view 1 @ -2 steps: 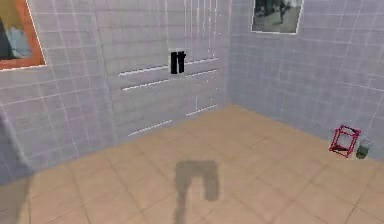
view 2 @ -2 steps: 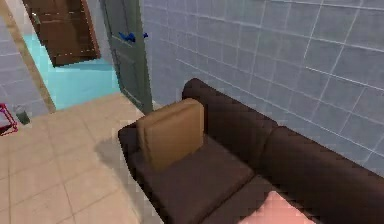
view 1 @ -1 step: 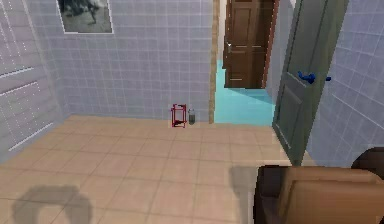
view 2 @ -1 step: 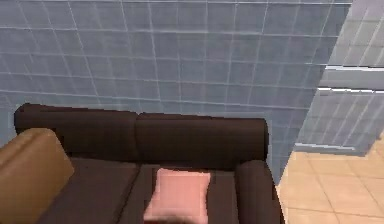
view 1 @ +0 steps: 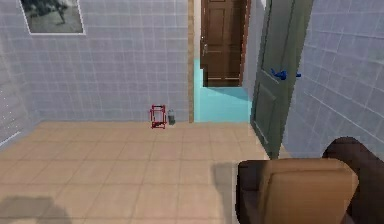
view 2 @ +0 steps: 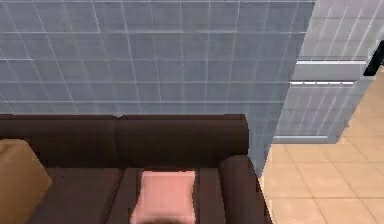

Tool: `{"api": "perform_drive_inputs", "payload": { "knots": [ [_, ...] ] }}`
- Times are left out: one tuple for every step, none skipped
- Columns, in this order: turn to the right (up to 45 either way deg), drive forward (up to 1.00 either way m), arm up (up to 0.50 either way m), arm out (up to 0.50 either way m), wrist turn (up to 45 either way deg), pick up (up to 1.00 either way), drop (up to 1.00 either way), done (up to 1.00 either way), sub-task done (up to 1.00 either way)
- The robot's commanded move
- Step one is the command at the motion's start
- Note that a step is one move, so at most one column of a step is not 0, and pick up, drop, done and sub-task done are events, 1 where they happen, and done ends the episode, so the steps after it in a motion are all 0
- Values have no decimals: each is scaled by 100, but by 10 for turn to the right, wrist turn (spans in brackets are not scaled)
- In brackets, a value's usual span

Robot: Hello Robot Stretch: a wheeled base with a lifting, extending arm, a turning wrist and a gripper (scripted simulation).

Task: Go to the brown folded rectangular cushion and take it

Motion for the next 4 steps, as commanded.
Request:
{"api": "perform_drive_inputs", "payload": {
  "knots": [
    [0,70,0,0,0,0,0,0,0],
    [-150,0,0,0,0,0,0,0,0],
    [0,0,46,0,0,0,0,0,0],
    [0,0,0,12,0,0,0,0,0]
  ]
}}
